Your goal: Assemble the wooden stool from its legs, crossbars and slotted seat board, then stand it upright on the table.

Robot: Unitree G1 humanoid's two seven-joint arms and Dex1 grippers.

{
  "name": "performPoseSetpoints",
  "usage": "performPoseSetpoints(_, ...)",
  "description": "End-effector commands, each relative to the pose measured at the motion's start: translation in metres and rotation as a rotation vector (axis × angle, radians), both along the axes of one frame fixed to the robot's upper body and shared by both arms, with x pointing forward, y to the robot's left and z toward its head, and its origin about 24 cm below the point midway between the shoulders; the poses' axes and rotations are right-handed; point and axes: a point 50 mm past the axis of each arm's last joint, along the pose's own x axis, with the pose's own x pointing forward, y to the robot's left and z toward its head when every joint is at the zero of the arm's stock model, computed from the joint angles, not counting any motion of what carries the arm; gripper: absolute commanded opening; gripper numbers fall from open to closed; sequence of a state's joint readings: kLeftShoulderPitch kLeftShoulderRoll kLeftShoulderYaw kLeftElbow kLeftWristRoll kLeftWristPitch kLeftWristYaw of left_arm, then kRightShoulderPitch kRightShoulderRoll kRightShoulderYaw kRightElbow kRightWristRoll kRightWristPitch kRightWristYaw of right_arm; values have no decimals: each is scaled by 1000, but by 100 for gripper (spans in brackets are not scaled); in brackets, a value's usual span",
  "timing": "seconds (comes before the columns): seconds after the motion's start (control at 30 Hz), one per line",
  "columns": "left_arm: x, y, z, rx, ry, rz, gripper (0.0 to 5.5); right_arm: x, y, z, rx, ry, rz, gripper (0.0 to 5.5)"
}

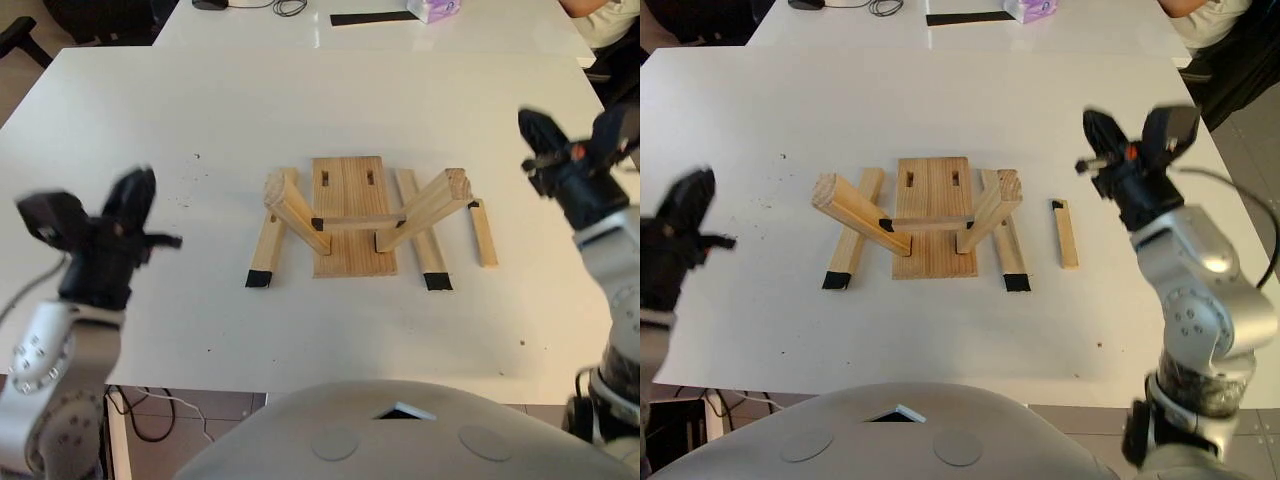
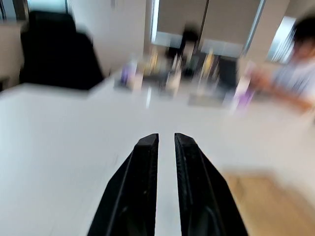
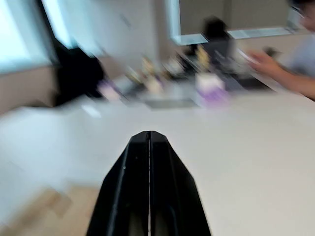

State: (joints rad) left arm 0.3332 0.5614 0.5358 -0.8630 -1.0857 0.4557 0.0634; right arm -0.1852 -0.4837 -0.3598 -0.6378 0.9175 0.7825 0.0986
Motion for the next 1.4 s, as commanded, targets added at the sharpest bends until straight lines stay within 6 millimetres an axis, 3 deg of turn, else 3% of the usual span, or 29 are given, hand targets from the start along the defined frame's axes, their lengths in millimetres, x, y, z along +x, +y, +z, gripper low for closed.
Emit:
performPoseSetpoints(0.03,10,-46,86,-80,-300,-349,1,8,28,91,69,-243,308,0)
performPoseSetpoints(0.13,8,-64,91,-113,-277,-469,1,2,40,91,37,-224,408,0)
performPoseSetpoints(0.37,8,-96,80,-101,-167,-631,1,-18,61,57,-114,-107,617,0)
performPoseSetpoints(0.57,11,-101,75,-92,-134,-688,1,-30,63,72,0,-170,759,0)
performPoseSetpoints(0.77,18,-97,94,-135,-212,-704,1,-33,64,89,146,-195,819,0)
performPoseSetpoints(0.9,26,-105,68,-153,-84,-705,1,-34,71,63,124,-86,832,0)
performPoseSetpoints(1.03,28,-114,-2,-89,222,-679,1,-34,72,-9,5,159,758,0)
performPoseSetpoints(1.1,25,-116,-18,-45,263,-682,1,-40,72,-26,-36,188,756,0)
performPoseSetpoints(1.27,32,-106,11,-94,73,-645,1,-40,74,7,114,12,783,0)
performPoseSetpoints(1.4,39,-87,72,-279,-230,-572,1,-30,58,61,314,-173,742,0)
